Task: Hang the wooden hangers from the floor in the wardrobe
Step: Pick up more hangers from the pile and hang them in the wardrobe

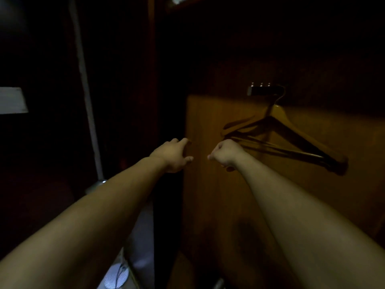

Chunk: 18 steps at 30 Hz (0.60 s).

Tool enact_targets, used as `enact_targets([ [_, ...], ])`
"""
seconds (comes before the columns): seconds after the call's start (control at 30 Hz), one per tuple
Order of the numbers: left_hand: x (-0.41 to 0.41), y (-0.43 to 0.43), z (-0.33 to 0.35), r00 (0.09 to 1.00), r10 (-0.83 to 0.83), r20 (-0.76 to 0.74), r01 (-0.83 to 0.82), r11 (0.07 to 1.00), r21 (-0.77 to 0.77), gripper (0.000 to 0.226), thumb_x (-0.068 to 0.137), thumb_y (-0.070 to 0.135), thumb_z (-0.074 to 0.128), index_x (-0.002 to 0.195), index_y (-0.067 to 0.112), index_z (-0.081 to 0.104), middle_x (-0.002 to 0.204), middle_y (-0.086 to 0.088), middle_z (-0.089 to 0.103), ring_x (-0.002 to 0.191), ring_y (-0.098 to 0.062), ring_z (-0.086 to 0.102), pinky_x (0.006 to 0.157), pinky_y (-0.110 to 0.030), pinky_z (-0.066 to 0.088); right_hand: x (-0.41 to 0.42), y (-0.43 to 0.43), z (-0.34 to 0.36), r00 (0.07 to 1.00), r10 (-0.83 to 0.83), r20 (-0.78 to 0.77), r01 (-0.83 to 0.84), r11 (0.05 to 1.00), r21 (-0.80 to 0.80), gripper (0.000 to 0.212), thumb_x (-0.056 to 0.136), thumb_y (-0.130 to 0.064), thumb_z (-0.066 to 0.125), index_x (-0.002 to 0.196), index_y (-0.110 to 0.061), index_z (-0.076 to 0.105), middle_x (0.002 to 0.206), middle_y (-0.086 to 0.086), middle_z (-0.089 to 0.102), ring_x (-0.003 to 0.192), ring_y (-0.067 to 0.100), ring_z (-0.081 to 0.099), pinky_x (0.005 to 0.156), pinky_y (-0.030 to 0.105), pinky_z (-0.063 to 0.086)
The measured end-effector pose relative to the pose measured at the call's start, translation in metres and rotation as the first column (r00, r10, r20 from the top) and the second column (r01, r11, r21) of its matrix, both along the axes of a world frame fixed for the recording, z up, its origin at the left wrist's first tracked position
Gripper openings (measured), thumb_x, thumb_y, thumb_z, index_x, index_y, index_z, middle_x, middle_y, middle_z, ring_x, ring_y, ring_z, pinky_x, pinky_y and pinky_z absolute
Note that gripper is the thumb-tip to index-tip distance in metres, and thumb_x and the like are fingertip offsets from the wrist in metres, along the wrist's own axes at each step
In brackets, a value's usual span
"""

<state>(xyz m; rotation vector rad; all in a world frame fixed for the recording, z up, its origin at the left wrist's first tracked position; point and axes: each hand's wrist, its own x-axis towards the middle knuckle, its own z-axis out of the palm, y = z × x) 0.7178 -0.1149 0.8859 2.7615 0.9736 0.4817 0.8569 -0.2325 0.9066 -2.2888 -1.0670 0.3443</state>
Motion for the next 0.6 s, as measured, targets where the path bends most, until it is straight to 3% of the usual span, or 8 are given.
enact_targets([
  [0.2, -0.083, 0.008, -0.004, 0.99, 0.14, -0.003, -0.14, 0.99, 0.018, 0.064, 0.093, 0.046, 0.058, 0.149, 0.029, 0.032, 0.147, -0.006, 0.041, 0.13, -0.028, 0.048, 0.102, -0.042, 0.046, -0.063, 0.03, -0.004, 0.983, 0.181, 0.001, -0.181, 0.983, 0.033, 0.013, 0.088, -0.028, 0.073, 0.09, -0.017, 0.066, 0.087, 0.003, 0.064, 0.078, 0.02, 0.058, 0.06, 0.029, 0.045],
  [0.37, -0.149, 0.015, -0.007, 0.967, 0.253, -0.006, -0.253, 0.967, 0.013, 0.067, 0.092, 0.046, 0.06, 0.15, 0.029, 0.03, 0.145, -0.008, 0.044, 0.129, -0.028, 0.048, 0.103, -0.044, 0.045, -0.123, 0.06, -0.011, 0.961, 0.275, 0.001, -0.275, 0.961, 0.034, 0.011, 0.088, -0.028, 0.072, 0.087, -0.018, 0.067, 0.087, 0.004, 0.067, 0.083, 0.022, 0.064, 0.07, 0.036, 0.054],
  [0.53, -0.221, 0.023, -0.012, 0.927, 0.375, -0.024, -0.374, 0.927, 0.036, 0.07, 0.092, 0.044, 0.06, 0.151, 0.029, 0.026, 0.147, -0.008, 0.041, 0.131, -0.029, 0.046, 0.104, -0.046, 0.045, -0.193, 0.091, -0.015, 0.92, 0.392, -0.017, -0.39, 0.919, 0.059, 0.009, 0.089, -0.027, 0.071, 0.091, -0.019, 0.068, 0.077, 0.002, 0.066, 0.066, 0.016, 0.062, 0.055, 0.027, 0.047],
  [0.6, -0.251, 0.027, -0.014, 0.912, 0.408, -0.036, -0.406, 0.913, 0.035, 0.07, 0.092, 0.044, 0.06, 0.151, 0.029, 0.026, 0.149, -0.009, 0.04, 0.132, -0.03, 0.044, 0.105, -0.046, 0.045, -0.223, 0.102, -0.017, 0.897, 0.443, -0.014, -0.44, 0.895, 0.074, 0.011, 0.087, -0.027, 0.072, 0.092, -0.018, 0.068, 0.079, 0.004, 0.067, 0.071, 0.02, 0.065, 0.06, 0.031, 0.053],
])
